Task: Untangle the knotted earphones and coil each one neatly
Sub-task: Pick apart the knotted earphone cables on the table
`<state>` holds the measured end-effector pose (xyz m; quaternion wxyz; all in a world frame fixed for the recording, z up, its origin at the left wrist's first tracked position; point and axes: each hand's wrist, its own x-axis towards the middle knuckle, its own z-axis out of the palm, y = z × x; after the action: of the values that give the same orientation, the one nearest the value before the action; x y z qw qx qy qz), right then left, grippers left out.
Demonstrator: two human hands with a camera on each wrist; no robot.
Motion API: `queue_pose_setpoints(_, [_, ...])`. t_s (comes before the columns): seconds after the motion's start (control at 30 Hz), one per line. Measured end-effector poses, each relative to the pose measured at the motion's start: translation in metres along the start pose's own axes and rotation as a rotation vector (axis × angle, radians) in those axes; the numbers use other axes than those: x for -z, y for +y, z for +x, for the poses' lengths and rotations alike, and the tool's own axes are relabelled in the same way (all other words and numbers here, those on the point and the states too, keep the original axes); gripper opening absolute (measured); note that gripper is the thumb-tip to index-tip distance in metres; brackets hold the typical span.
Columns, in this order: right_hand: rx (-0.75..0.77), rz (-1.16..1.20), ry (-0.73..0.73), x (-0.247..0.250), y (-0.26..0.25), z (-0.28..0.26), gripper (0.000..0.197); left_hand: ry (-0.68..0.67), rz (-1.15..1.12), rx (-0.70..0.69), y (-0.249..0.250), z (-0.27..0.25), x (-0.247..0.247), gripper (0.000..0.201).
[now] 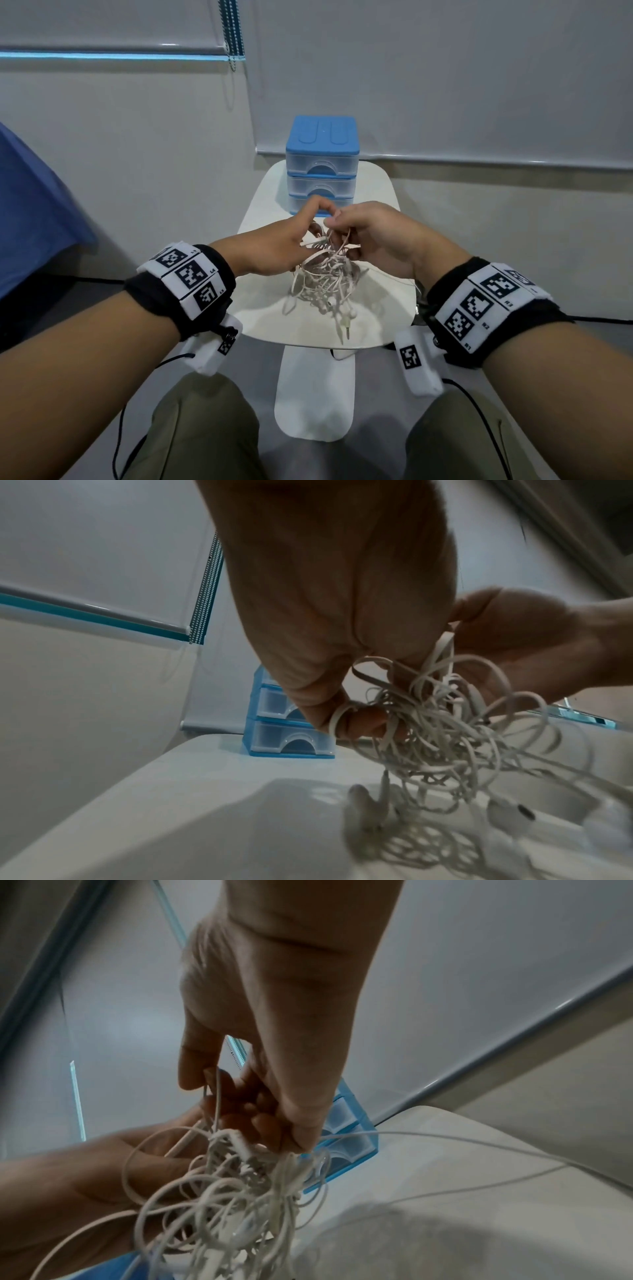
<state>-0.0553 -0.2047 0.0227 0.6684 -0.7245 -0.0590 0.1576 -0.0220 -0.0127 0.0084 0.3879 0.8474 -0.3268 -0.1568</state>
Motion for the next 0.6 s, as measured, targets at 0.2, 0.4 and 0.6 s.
queue_pose_setpoints(0.2, [0.017,-0.005,-0.064,0.009,-0.002,0.000,0.022,0.032,0.128,-0.020,-0.006,0.004,0.004,0.030])
queue_pose_setpoints(0.4, [0.188,0.132,-0.133,0.011,-0.003,-0.009,0.024,0.141,0.118,0.031,-0.014,0.005,0.006,0.016])
queue_pose_setpoints(0.6, [0.215,0.511,-0.133,0.016,-0.024,-0.012,0.020,0.135,0.195,0.070,-0.011,0.004,0.005,0.013])
